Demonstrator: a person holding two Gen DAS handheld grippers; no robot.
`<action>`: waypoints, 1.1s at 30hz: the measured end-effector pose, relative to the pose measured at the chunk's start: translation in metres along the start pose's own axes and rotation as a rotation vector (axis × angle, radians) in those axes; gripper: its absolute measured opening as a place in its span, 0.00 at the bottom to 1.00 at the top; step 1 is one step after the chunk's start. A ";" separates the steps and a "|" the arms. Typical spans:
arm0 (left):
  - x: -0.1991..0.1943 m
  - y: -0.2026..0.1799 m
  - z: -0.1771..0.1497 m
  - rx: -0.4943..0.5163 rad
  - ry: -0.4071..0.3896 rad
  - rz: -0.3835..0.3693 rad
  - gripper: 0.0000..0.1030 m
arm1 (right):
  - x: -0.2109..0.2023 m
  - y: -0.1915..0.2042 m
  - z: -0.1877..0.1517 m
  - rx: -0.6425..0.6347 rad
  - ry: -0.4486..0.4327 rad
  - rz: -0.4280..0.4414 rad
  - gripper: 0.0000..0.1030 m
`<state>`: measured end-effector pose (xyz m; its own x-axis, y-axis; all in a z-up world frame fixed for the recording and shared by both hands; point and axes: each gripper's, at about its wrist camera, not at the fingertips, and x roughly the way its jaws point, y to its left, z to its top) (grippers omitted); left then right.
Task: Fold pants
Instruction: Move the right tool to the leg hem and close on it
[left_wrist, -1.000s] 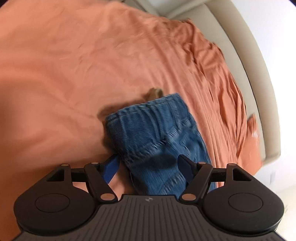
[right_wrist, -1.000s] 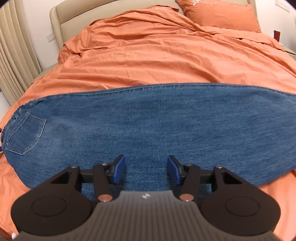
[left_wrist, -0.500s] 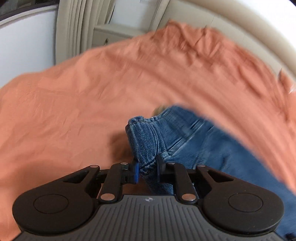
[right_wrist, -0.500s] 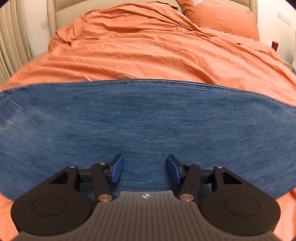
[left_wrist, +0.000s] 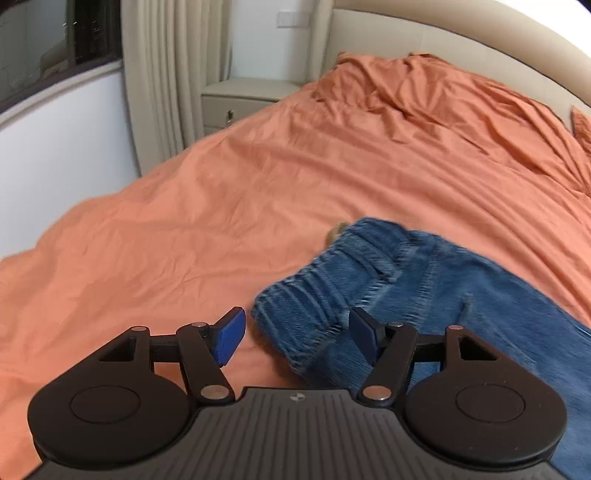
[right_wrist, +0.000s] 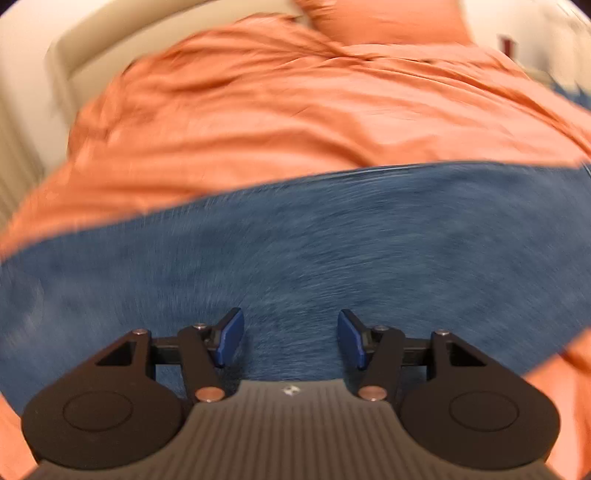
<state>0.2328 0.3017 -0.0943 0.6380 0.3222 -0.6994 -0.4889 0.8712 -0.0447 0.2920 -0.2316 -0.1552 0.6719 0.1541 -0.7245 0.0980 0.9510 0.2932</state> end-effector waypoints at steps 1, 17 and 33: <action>-0.008 -0.006 -0.001 0.018 -0.004 -0.010 0.73 | -0.008 -0.009 0.003 0.045 -0.003 -0.008 0.52; -0.020 -0.183 -0.043 0.367 0.117 -0.305 0.54 | -0.131 -0.268 0.050 0.504 -0.105 -0.080 0.42; 0.030 -0.218 -0.069 0.402 0.206 -0.210 0.52 | -0.053 -0.381 0.034 0.774 -0.098 0.015 0.15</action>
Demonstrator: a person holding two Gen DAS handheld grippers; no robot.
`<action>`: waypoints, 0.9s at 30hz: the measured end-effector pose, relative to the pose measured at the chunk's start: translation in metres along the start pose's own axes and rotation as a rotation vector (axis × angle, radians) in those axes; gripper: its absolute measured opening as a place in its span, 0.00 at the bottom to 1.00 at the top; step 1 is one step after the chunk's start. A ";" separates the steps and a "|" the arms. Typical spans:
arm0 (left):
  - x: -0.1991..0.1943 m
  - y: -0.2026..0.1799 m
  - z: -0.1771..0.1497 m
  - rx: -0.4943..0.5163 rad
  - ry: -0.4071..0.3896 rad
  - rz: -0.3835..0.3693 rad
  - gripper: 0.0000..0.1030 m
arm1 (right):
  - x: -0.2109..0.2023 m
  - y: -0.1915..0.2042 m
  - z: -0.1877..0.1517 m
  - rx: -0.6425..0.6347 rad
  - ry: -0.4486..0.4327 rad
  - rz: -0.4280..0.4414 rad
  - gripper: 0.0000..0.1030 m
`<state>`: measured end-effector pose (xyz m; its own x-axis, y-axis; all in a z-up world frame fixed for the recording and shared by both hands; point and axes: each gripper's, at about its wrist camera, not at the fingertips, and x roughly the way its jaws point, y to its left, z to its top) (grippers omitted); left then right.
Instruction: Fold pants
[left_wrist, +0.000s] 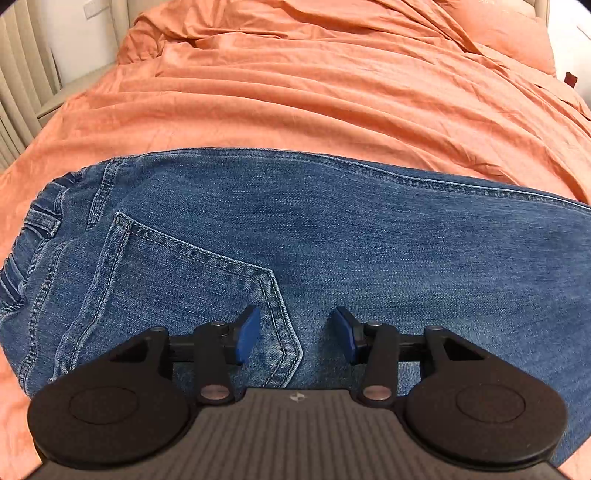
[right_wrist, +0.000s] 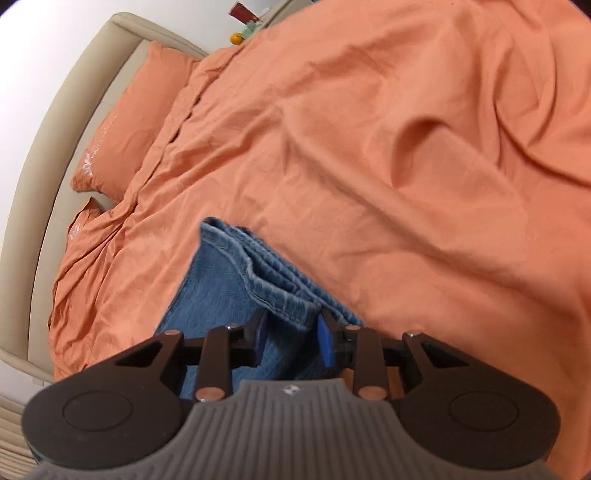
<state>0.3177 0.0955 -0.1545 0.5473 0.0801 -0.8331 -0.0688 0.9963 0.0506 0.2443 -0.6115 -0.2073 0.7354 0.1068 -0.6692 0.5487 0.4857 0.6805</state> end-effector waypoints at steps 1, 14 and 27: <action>0.000 -0.001 0.000 -0.001 0.000 0.003 0.52 | 0.000 -0.001 0.000 0.002 -0.002 -0.002 0.08; -0.005 -0.009 0.007 0.055 -0.004 0.016 0.50 | -0.029 0.011 0.001 -0.122 -0.079 -0.079 0.00; -0.077 -0.021 -0.018 0.400 0.013 -0.154 0.50 | -0.070 0.082 -0.051 -0.416 0.040 -0.108 0.29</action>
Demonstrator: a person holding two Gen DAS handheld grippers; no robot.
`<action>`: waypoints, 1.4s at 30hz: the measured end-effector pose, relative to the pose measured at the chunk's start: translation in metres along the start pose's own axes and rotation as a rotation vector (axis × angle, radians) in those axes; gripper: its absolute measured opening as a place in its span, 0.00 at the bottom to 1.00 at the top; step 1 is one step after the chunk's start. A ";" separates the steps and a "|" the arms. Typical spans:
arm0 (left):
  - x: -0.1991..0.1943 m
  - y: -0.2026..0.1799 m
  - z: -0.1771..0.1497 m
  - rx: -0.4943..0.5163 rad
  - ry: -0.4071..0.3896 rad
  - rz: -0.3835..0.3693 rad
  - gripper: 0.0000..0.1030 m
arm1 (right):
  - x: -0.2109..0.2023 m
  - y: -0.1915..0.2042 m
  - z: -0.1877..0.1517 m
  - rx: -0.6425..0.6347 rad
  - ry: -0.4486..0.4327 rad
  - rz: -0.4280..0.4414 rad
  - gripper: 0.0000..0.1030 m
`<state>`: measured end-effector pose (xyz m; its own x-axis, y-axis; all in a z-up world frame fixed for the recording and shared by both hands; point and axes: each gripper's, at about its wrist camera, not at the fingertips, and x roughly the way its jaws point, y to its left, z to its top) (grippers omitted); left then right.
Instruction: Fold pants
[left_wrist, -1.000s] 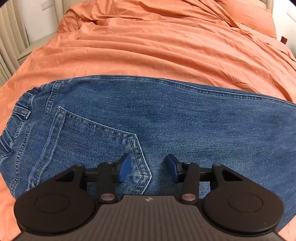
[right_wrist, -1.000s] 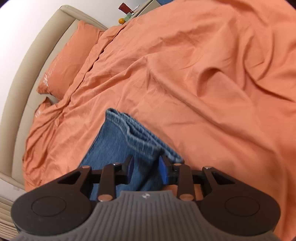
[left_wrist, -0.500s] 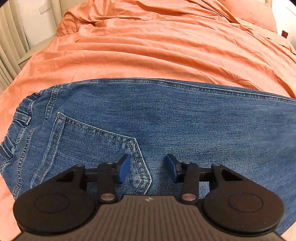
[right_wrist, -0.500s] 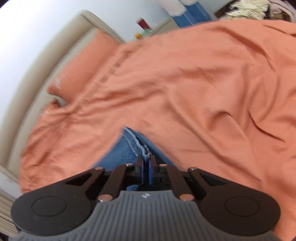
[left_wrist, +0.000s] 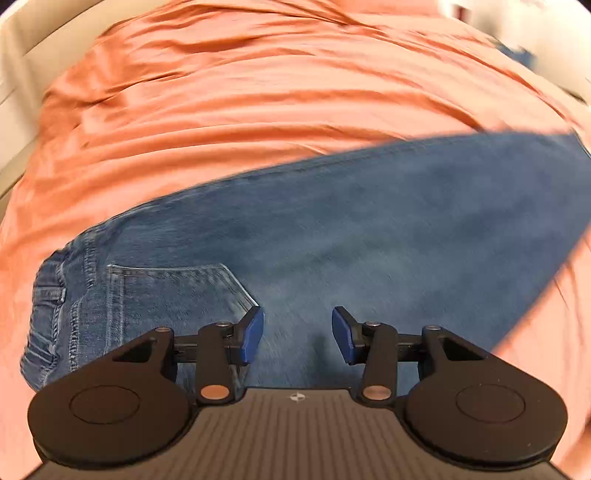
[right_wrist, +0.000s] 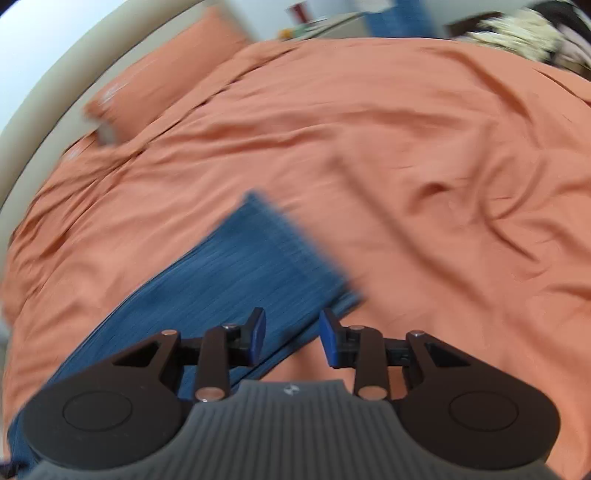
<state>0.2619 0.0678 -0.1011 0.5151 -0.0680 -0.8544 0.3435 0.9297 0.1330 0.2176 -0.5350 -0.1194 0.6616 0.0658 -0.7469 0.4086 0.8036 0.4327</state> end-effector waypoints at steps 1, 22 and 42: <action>-0.004 -0.004 -0.005 0.036 0.009 -0.017 0.50 | -0.002 0.015 -0.006 -0.031 0.026 0.024 0.29; 0.027 -0.051 -0.062 0.212 0.042 -0.161 0.47 | 0.062 0.329 -0.253 -0.515 0.544 0.386 0.32; -0.013 -0.022 -0.029 0.258 -0.053 -0.260 0.01 | 0.076 0.419 -0.315 -1.335 0.159 0.525 0.45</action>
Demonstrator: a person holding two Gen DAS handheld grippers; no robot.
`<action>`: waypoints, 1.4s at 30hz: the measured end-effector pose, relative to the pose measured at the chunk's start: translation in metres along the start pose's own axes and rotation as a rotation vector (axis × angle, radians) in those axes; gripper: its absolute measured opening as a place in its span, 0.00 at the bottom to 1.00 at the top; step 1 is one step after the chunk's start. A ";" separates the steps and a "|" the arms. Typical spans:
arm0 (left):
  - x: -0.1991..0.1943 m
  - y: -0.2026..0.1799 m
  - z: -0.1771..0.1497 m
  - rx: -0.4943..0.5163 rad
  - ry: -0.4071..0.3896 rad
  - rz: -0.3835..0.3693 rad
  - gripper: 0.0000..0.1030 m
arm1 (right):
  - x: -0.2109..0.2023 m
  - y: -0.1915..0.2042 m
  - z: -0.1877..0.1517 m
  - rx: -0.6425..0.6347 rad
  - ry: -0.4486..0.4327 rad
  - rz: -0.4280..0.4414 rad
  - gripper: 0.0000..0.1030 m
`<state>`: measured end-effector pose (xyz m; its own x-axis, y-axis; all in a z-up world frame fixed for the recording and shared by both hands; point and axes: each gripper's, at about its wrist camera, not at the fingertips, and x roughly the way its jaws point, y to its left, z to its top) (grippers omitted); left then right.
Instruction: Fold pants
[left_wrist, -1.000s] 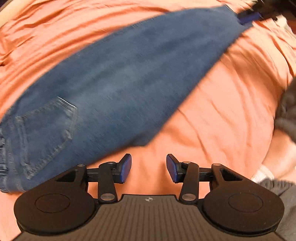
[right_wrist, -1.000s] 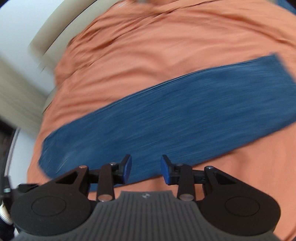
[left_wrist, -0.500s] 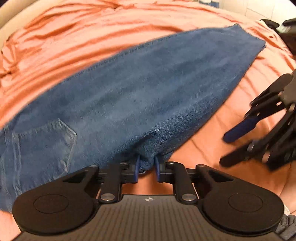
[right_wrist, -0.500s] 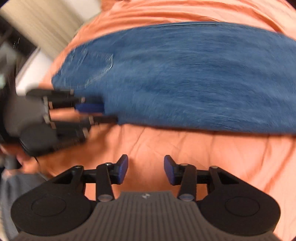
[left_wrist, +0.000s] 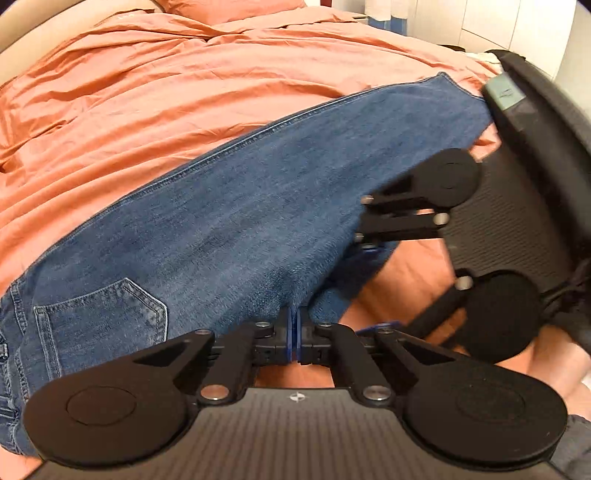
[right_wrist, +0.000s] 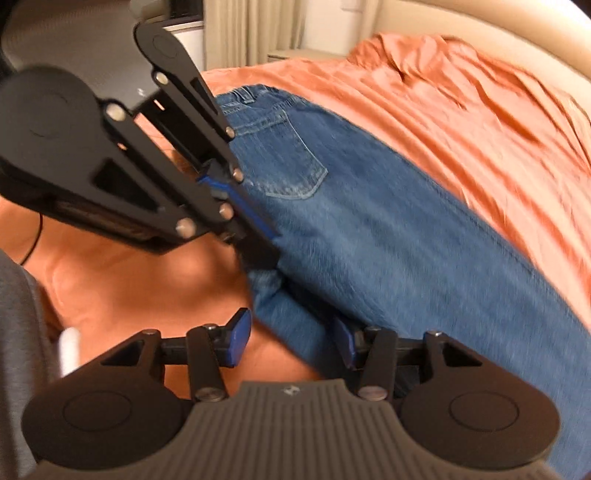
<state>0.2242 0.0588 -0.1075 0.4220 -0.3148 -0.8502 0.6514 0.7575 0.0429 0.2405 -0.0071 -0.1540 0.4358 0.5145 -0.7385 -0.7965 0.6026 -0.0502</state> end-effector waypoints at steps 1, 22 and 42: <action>-0.003 0.001 -0.001 -0.008 0.001 -0.004 0.01 | -0.004 0.001 -0.002 -0.023 -0.002 0.005 0.45; -0.007 0.050 -0.027 -0.212 -0.004 0.140 0.08 | -0.007 0.039 -0.031 0.133 0.059 0.052 0.00; 0.073 0.134 0.005 -0.365 -0.007 0.274 0.08 | 0.035 -0.184 -0.027 0.501 0.091 -0.293 0.16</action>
<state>0.3455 0.1348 -0.1614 0.5526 -0.0778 -0.8298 0.2508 0.9650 0.0766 0.3913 -0.1161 -0.1885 0.5524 0.2416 -0.7978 -0.3436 0.9380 0.0462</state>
